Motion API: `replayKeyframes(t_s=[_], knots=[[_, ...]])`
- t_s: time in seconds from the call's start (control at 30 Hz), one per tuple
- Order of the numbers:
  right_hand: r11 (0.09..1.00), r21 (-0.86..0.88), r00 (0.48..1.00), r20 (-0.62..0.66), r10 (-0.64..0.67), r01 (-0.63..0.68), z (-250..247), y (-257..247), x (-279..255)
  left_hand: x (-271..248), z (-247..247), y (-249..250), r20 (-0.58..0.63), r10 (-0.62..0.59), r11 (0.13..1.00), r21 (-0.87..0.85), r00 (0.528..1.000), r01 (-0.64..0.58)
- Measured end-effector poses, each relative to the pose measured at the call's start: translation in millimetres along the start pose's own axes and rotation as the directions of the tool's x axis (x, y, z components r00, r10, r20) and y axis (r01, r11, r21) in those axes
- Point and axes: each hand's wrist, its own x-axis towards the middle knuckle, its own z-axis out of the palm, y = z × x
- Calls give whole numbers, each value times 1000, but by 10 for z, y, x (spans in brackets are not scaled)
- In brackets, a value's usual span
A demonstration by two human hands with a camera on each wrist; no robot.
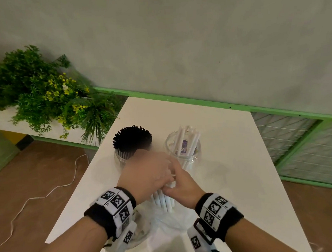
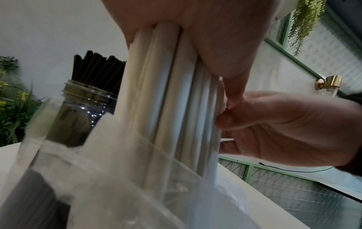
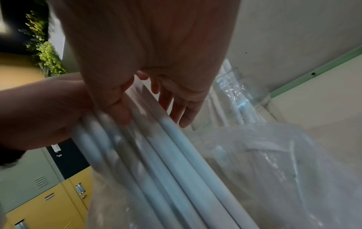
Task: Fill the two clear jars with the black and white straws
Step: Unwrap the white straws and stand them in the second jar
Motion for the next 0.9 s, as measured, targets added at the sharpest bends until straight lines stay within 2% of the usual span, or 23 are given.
replayKeyframes(t_s=[0.2,0.47,0.7,0.9], knots=[[1000,15,992,-129,18,-16,27,50,-72,-28,-2,23,-21,47,998,-31,999,-48],[992,98,951,-290,103,-77,-6,83,-118,-23,82,22,-80,73,995,-57,994,-77],[991,123,956,-283,81,-48,-7,41,-143,-14,71,46,-65,66,997,-41,996,-69],[998,48,910,-415,-5,27,-101,-48,-154,-4,80,69,-68,34,999,-26,997,-36]])
